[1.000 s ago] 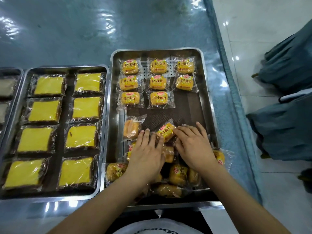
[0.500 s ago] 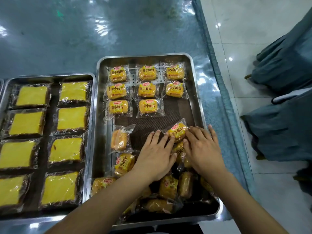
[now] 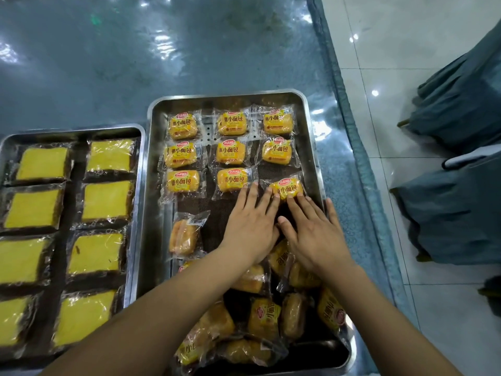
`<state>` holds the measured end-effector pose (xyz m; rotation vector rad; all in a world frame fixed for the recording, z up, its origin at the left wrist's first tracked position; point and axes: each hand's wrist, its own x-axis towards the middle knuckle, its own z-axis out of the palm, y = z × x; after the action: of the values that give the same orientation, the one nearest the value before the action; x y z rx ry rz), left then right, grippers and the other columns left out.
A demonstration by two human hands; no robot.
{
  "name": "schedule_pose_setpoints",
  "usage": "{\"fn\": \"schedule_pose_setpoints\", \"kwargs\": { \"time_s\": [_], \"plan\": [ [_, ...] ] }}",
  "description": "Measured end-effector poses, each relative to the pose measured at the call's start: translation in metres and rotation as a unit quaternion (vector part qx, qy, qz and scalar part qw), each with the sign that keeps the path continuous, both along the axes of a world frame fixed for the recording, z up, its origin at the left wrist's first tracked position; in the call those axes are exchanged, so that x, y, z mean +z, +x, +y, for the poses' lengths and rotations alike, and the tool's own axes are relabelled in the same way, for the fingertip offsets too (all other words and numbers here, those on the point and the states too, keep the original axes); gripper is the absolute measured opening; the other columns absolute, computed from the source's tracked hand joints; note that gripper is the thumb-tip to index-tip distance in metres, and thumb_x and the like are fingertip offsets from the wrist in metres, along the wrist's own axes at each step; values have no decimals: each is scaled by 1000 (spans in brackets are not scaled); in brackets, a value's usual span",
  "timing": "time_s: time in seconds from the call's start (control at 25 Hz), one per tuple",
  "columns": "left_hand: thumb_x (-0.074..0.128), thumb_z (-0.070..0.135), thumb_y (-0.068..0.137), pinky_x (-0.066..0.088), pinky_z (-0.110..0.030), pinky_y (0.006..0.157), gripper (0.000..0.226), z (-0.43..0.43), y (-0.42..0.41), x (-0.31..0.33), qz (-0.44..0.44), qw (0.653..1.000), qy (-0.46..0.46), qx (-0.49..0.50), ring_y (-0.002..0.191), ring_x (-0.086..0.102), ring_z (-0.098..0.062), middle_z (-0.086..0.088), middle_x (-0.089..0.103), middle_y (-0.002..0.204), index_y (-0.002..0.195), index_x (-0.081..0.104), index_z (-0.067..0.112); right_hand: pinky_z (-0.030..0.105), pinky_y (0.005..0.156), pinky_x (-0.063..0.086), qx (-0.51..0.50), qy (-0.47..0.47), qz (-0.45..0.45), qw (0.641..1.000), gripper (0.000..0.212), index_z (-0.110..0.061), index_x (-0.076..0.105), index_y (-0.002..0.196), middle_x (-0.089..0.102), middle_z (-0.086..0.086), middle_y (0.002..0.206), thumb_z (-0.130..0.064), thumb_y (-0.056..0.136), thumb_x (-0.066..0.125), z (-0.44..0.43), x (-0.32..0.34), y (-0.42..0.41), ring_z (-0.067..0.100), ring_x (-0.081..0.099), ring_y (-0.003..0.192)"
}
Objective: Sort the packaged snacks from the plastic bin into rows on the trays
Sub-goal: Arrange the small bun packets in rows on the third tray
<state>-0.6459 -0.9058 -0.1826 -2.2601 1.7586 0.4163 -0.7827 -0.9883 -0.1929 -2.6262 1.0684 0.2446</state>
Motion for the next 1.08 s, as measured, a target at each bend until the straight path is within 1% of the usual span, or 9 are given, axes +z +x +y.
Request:
{"fn": "schedule_pose_setpoints", "kwargs": {
  "time_s": [0.24, 0.44, 0.6, 0.68, 0.8, 0.88, 0.96, 1.04, 1.08],
  "plan": [
    [16, 50, 105, -2, -52, 123, 66, -22, 22, -6, 14, 1000, 0, 11, 153, -5, -37, -5, -1, 168, 160, 0, 19, 47, 124, -10, 3, -4, 10, 1000, 73, -25, 17, 160, 21, 1, 166, -61, 98, 5, -19, -7, 19, 15, 13, 154],
    [21, 49, 105, -1, -51, 124, 65, -28, 30, -9, 32, 999, -11, 26, 153, -5, -37, -3, -2, 168, 160, 0, 22, 49, 124, -7, 5, -22, 9, 1000, 71, -25, 22, 159, 26, 1, 165, -61, 99, 9, -28, -8, 24, 18, 20, 152],
    [33, 44, 103, 1, -50, 124, 68, -8, 21, -6, 55, 996, -49, 54, 153, 2, -36, -7, 2, 168, 160, 1, 24, 50, 124, -9, 3, -24, 11, 1000, 67, -27, 24, 158, 29, 2, 163, -60, 101, 13, -20, -8, 16, 19, 25, 151],
    [36, 42, 102, 4, -49, 125, 69, 4, 18, -4, 61, 993, -63, 76, 152, 7, -36, -10, 8, 167, 160, 5, 23, 51, 124, -5, 1, -33, -2, 999, 63, -26, 26, 158, 32, 2, 162, -57, 103, 21, -17, -7, 16, 20, 27, 150],
    [38, 41, 101, 9, -50, 124, 67, 19, 17, -2, 65, 990, -78, 99, 151, 12, -35, -9, 13, 166, 159, 12, 20, 48, 126, 1, 1, -56, -38, 998, 59, -24, 33, 155, 39, 3, 158, -53, 104, 28, -16, -4, 25, 21, 31, 148],
    [38, 41, 101, 6, -48, 124, 66, 31, 16, 2, 78, 987, -78, 113, 152, 10, -33, -8, 14, 166, 159, 12, 21, 48, 126, 5, 12, -57, -53, 997, 55, -24, 38, 152, 43, 2, 155, -51, 104, 31, -13, -1, 31, 21, 35, 145],
    [39, 41, 102, 1, -46, 123, 66, 49, 14, 9, 88, 984, -79, 131, 152, 8, -31, -6, 13, 166, 159, 11, 23, 47, 125, 7, 39, -53, -59, 996, 54, -24, 39, 151, 45, 1, 154, -49, 104, 32, -2, 2, 39, 19, 37, 144],
    [39, 41, 101, -3, -44, 122, 66, 74, 12, 18, 90, 980, -83, 155, 153, 7, -29, -4, 14, 166, 159, 12, 25, 46, 126, 5, 74, -38, -60, 995, 53, -26, 37, 153, 43, -1, 155, -46, 104, 33, 13, 5, 45, 18, 35, 145],
    [40, 40, 101, -2, -45, 122, 65, 88, 12, 22, 86, 978, -88, 168, 153, 8, -29, -4, 15, 166, 159, 14, 25, 44, 126, 4, 93, -27, -65, 993, 53, -26, 36, 153, 43, -1, 156, -44, 104, 34, 22, 6, 48, 17, 35, 145]
  ]
}}
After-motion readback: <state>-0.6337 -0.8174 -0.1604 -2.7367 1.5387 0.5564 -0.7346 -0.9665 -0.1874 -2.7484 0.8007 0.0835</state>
